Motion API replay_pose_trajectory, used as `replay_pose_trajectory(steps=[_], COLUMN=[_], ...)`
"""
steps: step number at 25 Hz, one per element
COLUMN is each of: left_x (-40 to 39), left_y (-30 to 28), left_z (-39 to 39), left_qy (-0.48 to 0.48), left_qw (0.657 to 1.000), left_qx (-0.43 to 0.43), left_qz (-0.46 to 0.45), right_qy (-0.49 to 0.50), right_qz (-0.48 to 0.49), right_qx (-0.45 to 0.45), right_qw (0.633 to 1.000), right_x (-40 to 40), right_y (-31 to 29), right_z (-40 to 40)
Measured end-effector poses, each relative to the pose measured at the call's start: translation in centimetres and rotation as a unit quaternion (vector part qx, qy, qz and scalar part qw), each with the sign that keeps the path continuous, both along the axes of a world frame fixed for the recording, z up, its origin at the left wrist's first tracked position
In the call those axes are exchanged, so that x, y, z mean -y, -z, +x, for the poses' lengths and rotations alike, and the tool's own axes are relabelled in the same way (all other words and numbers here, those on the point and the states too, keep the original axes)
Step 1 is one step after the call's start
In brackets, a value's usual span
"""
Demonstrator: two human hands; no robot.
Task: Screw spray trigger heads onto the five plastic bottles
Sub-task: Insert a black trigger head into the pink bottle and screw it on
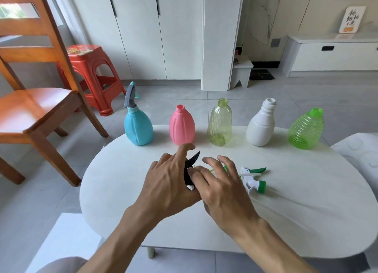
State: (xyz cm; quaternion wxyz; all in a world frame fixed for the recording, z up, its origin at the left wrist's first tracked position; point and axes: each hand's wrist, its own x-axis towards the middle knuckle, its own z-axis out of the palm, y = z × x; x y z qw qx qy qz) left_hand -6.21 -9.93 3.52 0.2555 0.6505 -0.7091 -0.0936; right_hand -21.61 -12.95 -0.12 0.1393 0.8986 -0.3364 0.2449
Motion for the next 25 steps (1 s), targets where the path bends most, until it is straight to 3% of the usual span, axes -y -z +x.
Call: replay_pose_trajectory(steps=[2,4,5,7,9,11,15,18,25], left_x=[0.1,0.8,1.4,3.1,5.3,7.7,12.1,14.5,18.1], left_y=[-0.5,-0.9,-0.6,0.3,1.6,2.8,5.1,6.6,8.6], left_z=[1.1,2.3,2.8,3.4,3.2,3.0,3.3,3.6,3.6], left_qy=[0.029,0.04,0.02,-0.062,-0.139,-0.19,-0.219,-0.212,-0.21], left_qw=[0.988,0.937,0.91,0.878,0.881,0.909,0.935,0.935,0.929], left_qx=[-0.115,-0.315,-0.397,-0.473,-0.451,-0.371,-0.273,-0.283,-0.3], left_qz=[0.098,0.146,0.121,0.035,-0.016,-0.027,-0.051,-0.041,-0.052], right_qy=[0.005,0.021,0.027,0.04,0.04,0.022,-0.023,-0.002,0.003], right_qz=[0.019,0.064,0.088,0.146,0.242,0.324,0.399,0.386,0.398], right_qx=[0.042,0.131,0.178,0.283,0.386,0.467,0.559,0.559,0.609], right_qw=[0.999,0.989,0.98,0.947,0.889,0.822,0.726,0.734,0.686], right_x=[0.5,1.5,2.0,2.6,2.7,2.6,2.6,3.2,4.1], right_y=[-0.3,-0.8,-1.1,-1.8,-2.4,-2.9,-3.8,-3.9,-4.0], right_z=[-0.3,-1.0,-1.6,-2.5,-2.8,-2.6,-2.9,-3.7,-4.2])
